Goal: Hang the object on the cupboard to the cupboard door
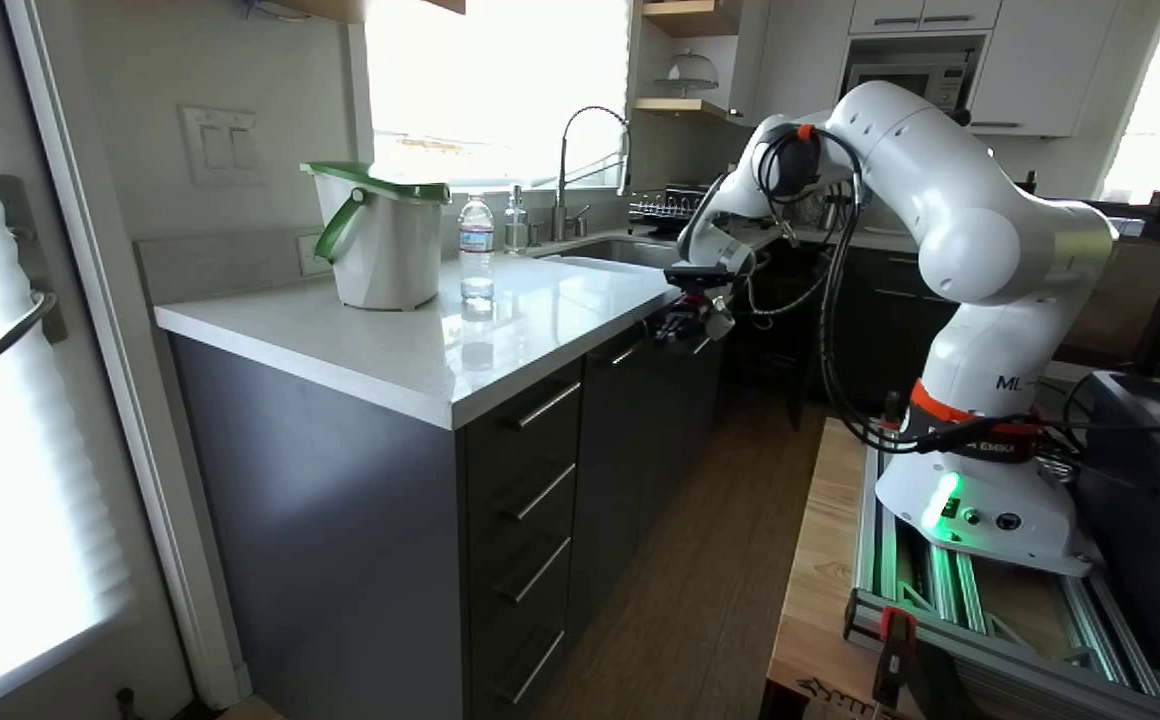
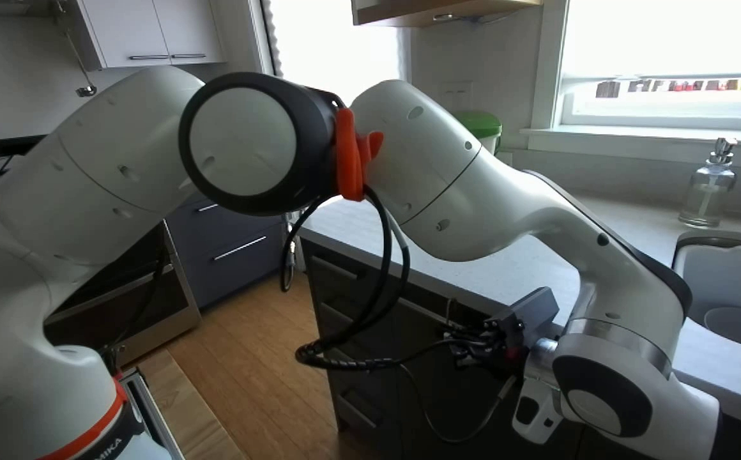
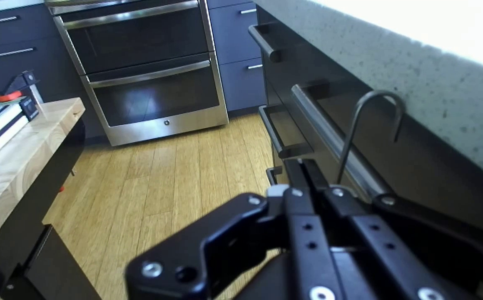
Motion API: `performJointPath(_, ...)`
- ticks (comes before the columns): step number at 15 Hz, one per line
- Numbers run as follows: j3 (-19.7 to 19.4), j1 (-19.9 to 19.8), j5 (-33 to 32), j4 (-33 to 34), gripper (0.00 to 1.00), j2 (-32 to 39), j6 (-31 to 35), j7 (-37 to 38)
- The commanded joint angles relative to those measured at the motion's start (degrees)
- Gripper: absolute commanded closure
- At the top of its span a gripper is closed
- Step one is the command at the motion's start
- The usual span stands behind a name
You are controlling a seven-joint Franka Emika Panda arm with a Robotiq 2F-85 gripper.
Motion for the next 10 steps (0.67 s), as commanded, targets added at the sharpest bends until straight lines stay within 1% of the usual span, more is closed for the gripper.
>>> performJointPath(1, -1.68, -0.56, -0.21, 1.32, 0.99, 2.08, 1.95, 1.21)
performJointPath(5, -3.17, -1.17, -0.37, -0.34, 0.99, 1.57, 3.71, 0.51)
performJointPath(10, -2.32, -1.72, 0.99, -1.21, 0.99, 2.78, 6.02, 1.90)
